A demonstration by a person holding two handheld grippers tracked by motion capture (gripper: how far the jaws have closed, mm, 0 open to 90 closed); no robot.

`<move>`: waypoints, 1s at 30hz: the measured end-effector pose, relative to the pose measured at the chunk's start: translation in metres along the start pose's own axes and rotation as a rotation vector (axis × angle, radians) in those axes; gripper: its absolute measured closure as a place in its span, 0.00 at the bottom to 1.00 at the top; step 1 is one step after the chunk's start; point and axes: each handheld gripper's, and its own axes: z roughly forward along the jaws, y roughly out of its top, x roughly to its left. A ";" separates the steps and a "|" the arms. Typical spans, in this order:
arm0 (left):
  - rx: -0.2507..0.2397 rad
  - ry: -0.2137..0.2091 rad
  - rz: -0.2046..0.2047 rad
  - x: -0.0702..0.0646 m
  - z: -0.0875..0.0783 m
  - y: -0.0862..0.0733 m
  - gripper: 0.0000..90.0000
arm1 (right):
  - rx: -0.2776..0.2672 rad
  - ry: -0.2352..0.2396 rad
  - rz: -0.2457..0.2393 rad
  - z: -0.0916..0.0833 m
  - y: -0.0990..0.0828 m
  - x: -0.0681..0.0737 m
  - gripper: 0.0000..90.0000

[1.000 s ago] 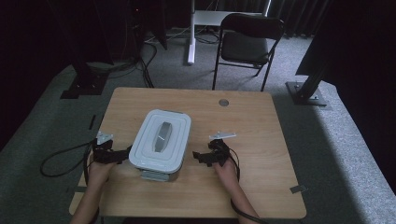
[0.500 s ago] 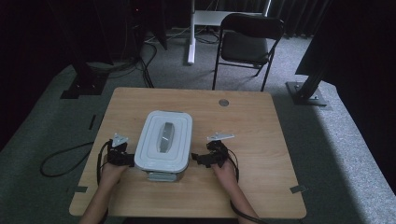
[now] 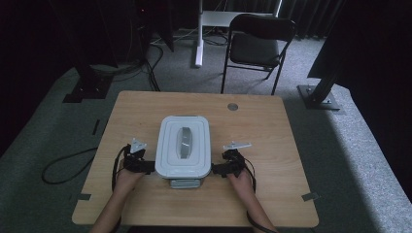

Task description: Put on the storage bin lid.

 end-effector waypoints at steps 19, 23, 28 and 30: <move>-0.008 -0.033 0.029 -0.026 0.007 0.013 0.01 | 0.001 -0.053 0.058 -0.026 -0.024 -0.033 0.14; -0.041 -0.002 0.012 -0.015 -0.018 0.017 0.01 | -0.002 -0.065 0.069 -0.030 -0.026 -0.038 0.14; -0.084 0.009 0.004 -0.009 -0.047 0.025 0.01 | -0.012 -0.075 0.083 -0.035 -0.026 -0.043 0.14; -0.112 0.004 0.009 -0.012 -0.056 0.027 0.01 | -0.017 -0.078 0.084 -0.036 -0.026 -0.043 0.14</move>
